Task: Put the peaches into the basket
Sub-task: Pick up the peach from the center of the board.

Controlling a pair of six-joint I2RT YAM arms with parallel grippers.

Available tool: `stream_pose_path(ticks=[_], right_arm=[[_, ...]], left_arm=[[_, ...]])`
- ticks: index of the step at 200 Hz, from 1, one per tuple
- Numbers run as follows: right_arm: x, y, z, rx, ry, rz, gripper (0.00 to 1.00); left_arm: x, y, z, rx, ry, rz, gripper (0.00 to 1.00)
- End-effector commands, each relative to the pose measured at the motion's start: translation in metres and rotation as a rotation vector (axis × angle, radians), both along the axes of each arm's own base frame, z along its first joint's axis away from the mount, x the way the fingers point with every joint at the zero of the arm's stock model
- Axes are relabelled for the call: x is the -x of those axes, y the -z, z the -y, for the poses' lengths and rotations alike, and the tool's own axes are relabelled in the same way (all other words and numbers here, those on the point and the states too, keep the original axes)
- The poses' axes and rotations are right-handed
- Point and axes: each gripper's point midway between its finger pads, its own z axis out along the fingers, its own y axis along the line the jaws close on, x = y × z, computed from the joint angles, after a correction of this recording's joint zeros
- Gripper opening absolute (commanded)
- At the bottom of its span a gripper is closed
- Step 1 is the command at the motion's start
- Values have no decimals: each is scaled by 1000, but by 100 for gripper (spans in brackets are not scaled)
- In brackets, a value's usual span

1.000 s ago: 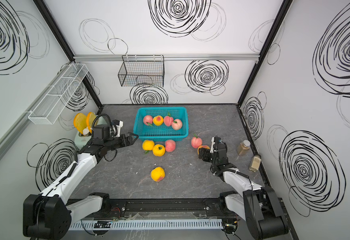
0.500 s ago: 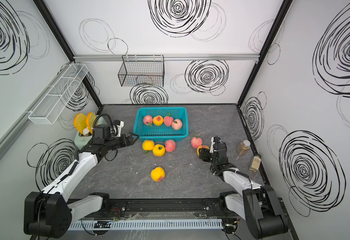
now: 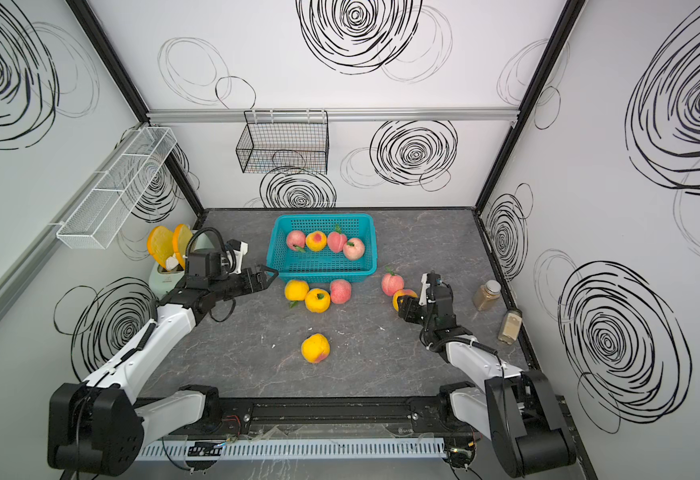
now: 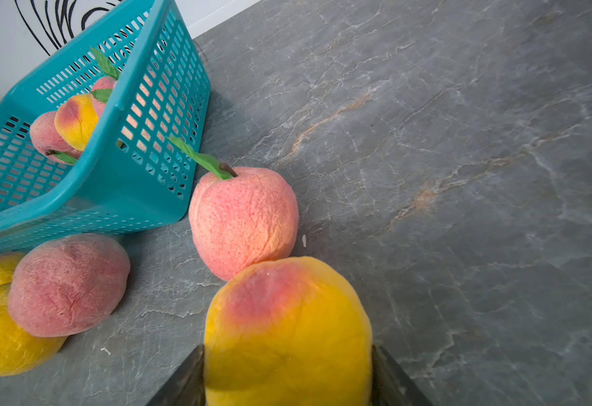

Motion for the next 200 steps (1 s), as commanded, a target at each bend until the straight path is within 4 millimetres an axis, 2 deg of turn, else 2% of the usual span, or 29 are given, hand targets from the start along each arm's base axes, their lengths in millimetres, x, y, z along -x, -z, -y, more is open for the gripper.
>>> stream_pose_path(ticks=[1, 137, 200], right_arm=[[-10, -17, -2, -21, 0, 43, 67], [-13, -55, -7, -50, -14, 114, 66], [-13, -60, -8, -61, -19, 123, 66]], left_arm=[[-5, -4, -2, 10, -1, 24, 93], [-5, -2, -2, 7, 1, 18, 93], [-5, -2, -2, 8, 2, 18, 93]])
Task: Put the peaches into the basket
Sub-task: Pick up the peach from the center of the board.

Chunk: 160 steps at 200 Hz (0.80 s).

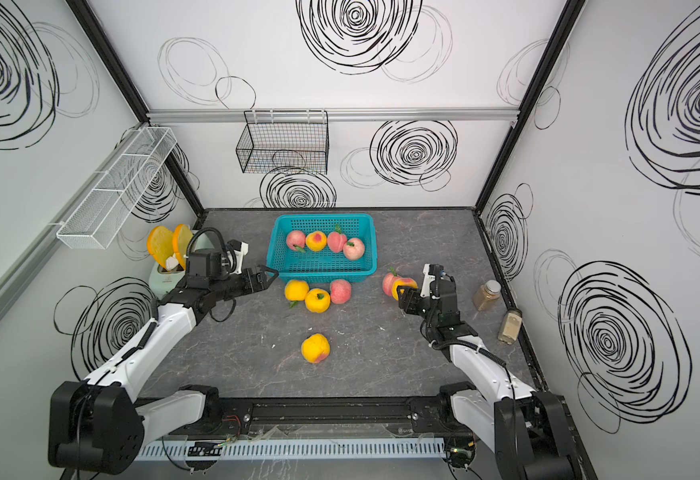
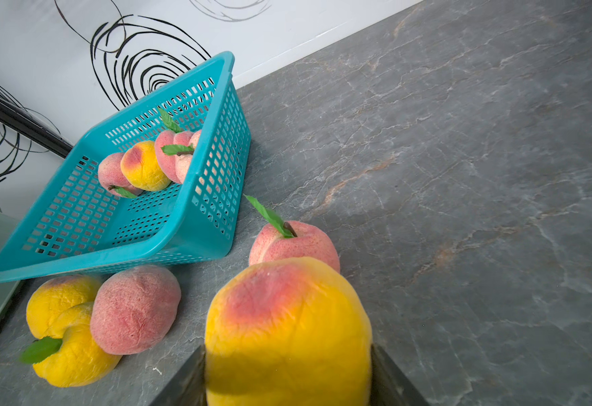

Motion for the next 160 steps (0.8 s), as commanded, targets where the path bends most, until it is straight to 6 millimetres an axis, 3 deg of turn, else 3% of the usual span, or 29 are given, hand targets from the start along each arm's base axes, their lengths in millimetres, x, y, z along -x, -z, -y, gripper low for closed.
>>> stream_pose_path(ticks=[1, 116, 160], right_arm=[[-3, -14, -1, -20, 2, 19, 66], [-1, -30, -2, -22, -4, 59, 66], [-4, -53, -7, -15, -27, 121, 65]], left_arm=[[-5, -5, -2, 8, 1, 26, 93], [-3, -5, -2, 6, 3, 27, 93], [-3, -5, -2, 5, 3, 27, 93]])
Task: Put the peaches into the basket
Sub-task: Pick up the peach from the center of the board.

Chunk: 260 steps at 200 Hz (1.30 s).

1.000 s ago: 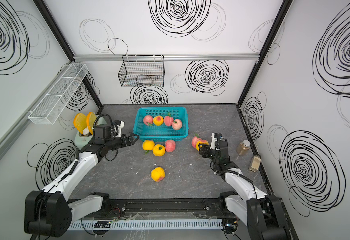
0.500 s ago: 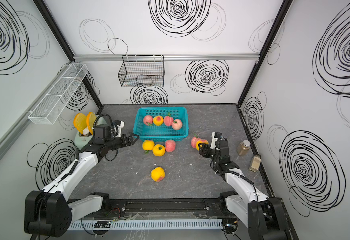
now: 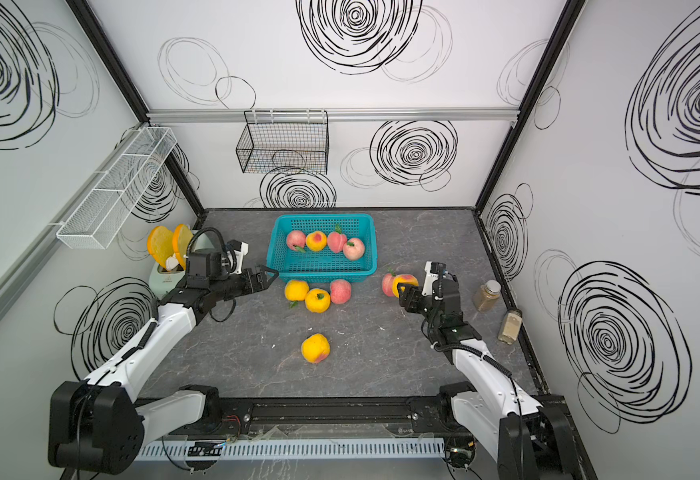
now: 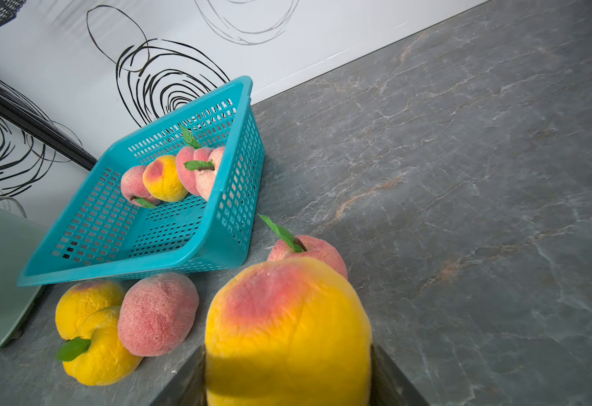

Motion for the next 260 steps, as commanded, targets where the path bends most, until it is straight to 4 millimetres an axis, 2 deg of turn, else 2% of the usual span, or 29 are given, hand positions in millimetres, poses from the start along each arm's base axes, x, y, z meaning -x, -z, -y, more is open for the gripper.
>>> stream_pose_path(ticks=[1, 37, 62, 114, 138, 181, 260], right_arm=[[-7, -31, -5, -1, -18, 72, 65], [-12, -59, -23, 33, -64, 143, 65], [-19, -79, -45, 63, -115, 194, 66], [-44, -90, -97, 96, -266, 185, 66], [-57, -85, -119, 121, -335, 142, 66], [-76, -67, -145, 154, -415, 51, 66], [-105, -26, -168, 229, -458, -60, 67]], left_arm=[[-3, -5, -2, 5, 2, 28, 93], [-4, -7, -3, 4, 0, 35, 93], [-3, -8, -3, 3, 1, 36, 93], [-1, -8, -5, -7, -1, 39, 93], [-1, -7, -8, -14, -5, 36, 93], [-1, -7, -8, -12, -3, 37, 93], [-1, -5, -9, 0, -6, 31, 93]])
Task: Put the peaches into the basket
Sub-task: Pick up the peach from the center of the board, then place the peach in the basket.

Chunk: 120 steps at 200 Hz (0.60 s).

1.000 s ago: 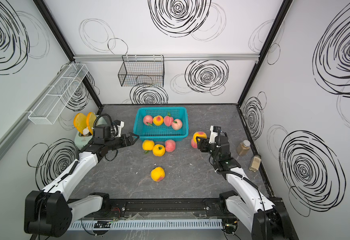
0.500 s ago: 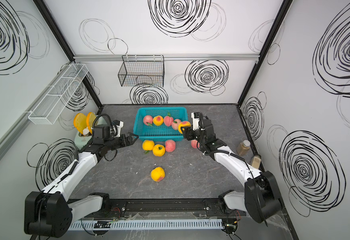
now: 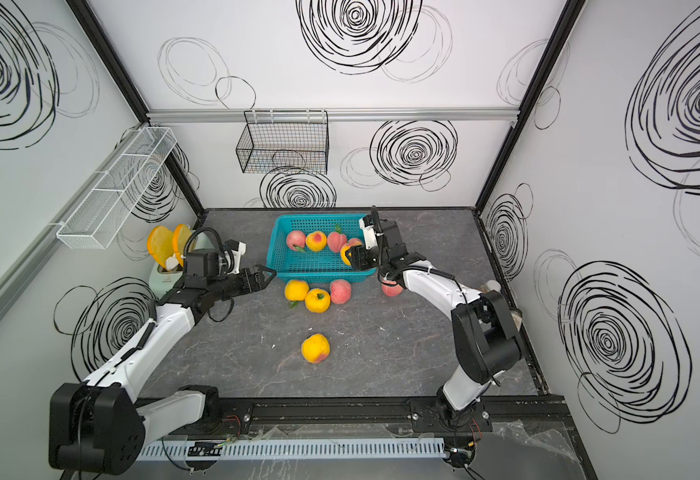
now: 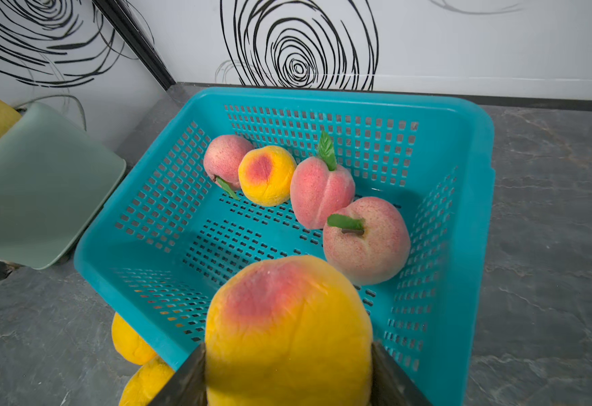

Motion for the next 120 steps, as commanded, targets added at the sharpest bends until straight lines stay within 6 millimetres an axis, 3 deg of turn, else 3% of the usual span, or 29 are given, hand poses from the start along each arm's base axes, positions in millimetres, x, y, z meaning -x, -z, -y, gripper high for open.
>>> stream_pose_path(ticks=[1, 45, 120], right_arm=[[-4, 6, -8, 47, -30, -15, 67], [-11, 34, -11, 138, -37, -56, 68], [-12, 58, -7, 239, -29, -77, 69]], left_arm=[[-1, -4, -2, 3, 6, 25, 93], [-2, -6, -6, 7, -3, 30, 93], [-3, -5, -8, 15, -7, 25, 92]])
